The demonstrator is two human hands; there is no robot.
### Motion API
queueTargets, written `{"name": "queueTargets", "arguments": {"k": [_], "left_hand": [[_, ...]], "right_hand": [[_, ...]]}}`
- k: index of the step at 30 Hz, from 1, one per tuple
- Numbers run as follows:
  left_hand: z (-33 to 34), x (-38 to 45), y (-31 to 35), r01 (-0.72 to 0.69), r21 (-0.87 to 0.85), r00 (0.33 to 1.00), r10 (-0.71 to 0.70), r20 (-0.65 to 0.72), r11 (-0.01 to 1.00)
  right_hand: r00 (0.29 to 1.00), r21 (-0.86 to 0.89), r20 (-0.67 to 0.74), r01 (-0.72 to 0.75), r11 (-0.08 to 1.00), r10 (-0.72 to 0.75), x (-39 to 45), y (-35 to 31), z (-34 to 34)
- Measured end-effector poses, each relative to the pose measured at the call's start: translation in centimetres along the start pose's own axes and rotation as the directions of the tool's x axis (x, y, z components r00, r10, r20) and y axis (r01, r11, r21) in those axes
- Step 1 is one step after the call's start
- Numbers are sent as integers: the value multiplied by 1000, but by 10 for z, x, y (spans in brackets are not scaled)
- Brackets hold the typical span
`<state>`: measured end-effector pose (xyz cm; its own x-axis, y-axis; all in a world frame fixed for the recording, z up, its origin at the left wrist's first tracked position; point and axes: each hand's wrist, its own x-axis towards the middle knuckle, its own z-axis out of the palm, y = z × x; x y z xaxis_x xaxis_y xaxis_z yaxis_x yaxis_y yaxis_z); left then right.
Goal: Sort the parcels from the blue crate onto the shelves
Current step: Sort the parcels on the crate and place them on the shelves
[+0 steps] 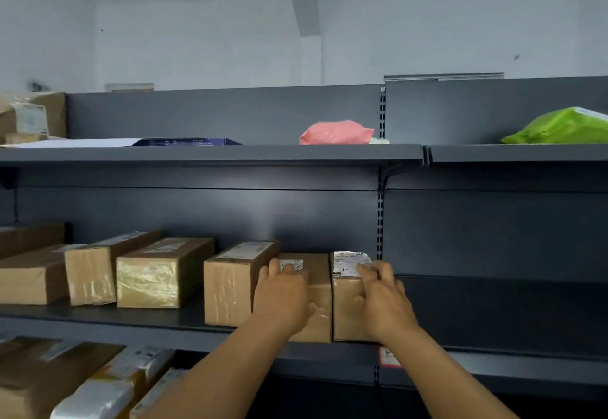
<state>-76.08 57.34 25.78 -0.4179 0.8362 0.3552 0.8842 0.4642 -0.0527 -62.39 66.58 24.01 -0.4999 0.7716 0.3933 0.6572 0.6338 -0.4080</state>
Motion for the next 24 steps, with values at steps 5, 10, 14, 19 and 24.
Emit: {"name": "queueTargets", "arguments": {"k": [5,10,14,19,24], "left_hand": [[20,35,-21,-45,112,998,50,-33,993],[28,60,-32,-26,177,999,31,-24,984],[29,65,-38,-20,198,1000,22,-7,980],[28,49,-33,-43,128,997,51,-61,991],[22,15,-19,-81,59,990,87,-110,995]], "right_hand": [[996,-131,-53,67,989,-74,36,-2,19],[994,-190,-56,78,979,-90,63,-14,35],[999,-154,28,41,987,-37,66,-20,41],[997,-123,79,18,992,-9,45,-19,39],[998,-119,42,52,991,-48,12,-10,30]]}}
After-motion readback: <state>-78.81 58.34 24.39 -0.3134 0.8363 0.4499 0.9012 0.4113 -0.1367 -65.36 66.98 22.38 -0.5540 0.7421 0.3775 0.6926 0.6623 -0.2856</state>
